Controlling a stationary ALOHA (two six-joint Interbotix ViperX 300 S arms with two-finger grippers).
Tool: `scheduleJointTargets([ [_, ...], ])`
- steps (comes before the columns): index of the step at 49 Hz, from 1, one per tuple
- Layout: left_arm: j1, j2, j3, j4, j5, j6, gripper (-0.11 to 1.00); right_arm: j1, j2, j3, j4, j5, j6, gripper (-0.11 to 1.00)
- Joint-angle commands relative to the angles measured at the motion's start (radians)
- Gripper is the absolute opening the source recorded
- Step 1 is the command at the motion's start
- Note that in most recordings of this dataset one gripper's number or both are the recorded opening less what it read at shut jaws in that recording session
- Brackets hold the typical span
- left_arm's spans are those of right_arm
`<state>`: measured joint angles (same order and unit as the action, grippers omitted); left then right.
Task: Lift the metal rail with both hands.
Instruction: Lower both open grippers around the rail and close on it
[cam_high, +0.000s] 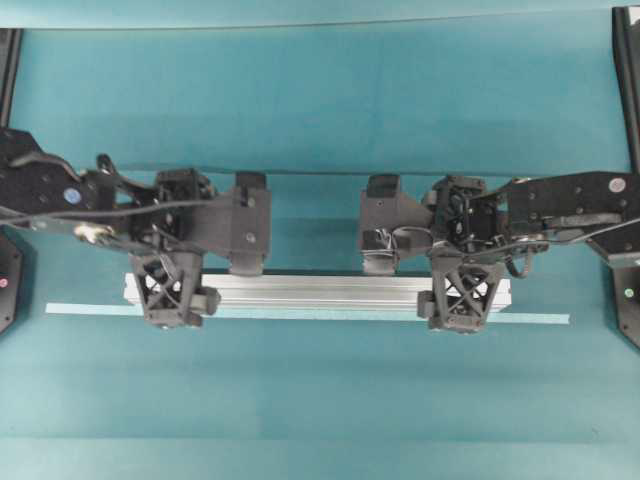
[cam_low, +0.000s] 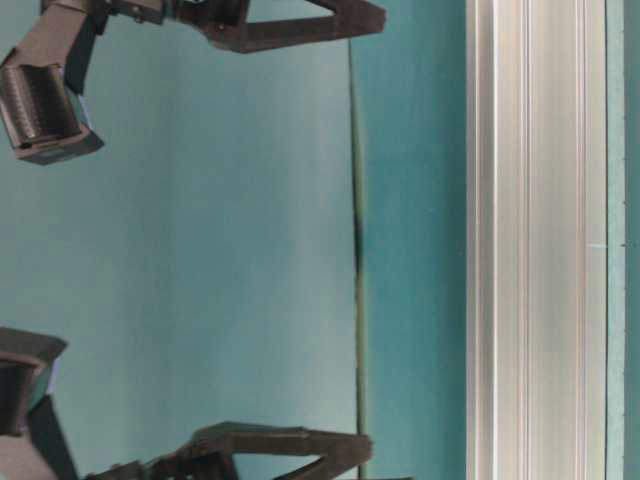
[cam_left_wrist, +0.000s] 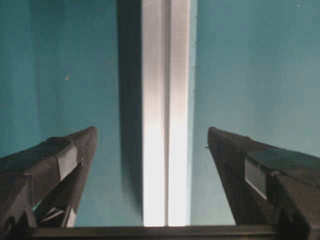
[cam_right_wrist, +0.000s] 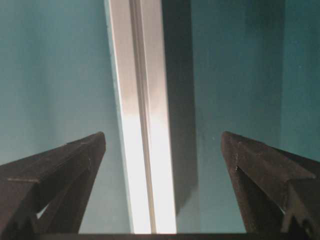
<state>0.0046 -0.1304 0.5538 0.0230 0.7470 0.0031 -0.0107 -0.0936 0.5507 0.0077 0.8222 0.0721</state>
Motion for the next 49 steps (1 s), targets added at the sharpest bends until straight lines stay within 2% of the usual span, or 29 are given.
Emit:
scheduleJointTargets([
  [1,-0.014,0.008,0.000,0.005,-0.020,-0.006,0.99,0.003,0.012,0.005,-0.003,-0.025,0.014,0.96],
  [13,-0.023,0.058,0.017,0.003,-0.057,-0.052,0.99,0.006,0.040,0.006,-0.002,-0.049,0.012,0.96],
  [37,-0.009,0.115,0.051,0.003,-0.167,-0.054,0.99,0.023,0.080,0.026,-0.002,-0.120,0.015,0.96],
  [49,-0.011,0.144,0.078,0.003,-0.216,-0.057,0.99,0.026,0.081,0.074,0.002,-0.175,0.017,0.96],
])
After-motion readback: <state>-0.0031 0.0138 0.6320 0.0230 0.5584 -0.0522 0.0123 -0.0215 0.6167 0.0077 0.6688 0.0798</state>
